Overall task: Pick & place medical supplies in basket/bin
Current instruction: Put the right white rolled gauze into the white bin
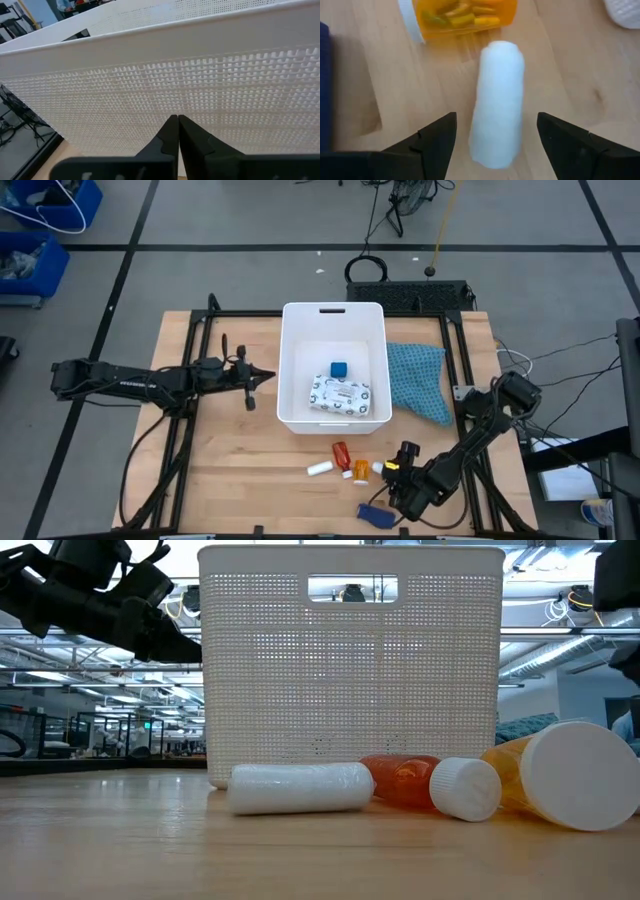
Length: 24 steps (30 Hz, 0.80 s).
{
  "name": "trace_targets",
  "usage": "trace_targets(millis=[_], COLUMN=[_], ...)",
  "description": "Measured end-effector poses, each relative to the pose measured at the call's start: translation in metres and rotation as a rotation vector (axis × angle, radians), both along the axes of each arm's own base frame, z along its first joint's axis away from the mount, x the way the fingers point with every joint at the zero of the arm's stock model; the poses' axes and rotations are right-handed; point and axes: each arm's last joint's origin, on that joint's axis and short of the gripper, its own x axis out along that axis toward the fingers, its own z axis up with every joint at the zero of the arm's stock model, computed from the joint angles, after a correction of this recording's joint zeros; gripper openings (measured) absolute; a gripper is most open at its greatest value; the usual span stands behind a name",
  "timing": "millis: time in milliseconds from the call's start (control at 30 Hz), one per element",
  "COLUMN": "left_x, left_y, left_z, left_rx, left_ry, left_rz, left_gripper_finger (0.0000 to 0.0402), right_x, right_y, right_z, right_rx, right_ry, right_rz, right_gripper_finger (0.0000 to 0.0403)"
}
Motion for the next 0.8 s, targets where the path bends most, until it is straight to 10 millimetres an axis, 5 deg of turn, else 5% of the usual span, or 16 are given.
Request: trace_targets(millis=[233, 433, 633, 800], left_x=[0.000, 0.000, 0.000, 0.000], left_y=[0.000, 0.000, 0.000, 0.000], left_z=[0.000, 0.000, 0.000, 0.000], left_rx=[-0.016, -0.027, -0.040, -0.038], left_ry=[-0.004, -0.007, -0.010, -0.009], left_rz=[0.004, 0.005, 0.008, 0.007], left_gripper_finger=[0.0036, 0.0037, 0.0037, 0.0037], right_x=[0.000, -0.004, -0.009, -0.015], right_y=[0.000, -0.003, -0.009, -0.016], right_z=[-0.006, 0.003, 0.031, 0.067], right_rx=[0.001, -0.014, 0.022, 0.097], right_ry=[0.029, 0.043, -0.002, -0.100], right_rz=[-0.012, 0.011, 0.075, 0.146], right_gripper_finger=[0.0237, 0.0138, 0.0031, 0.0018])
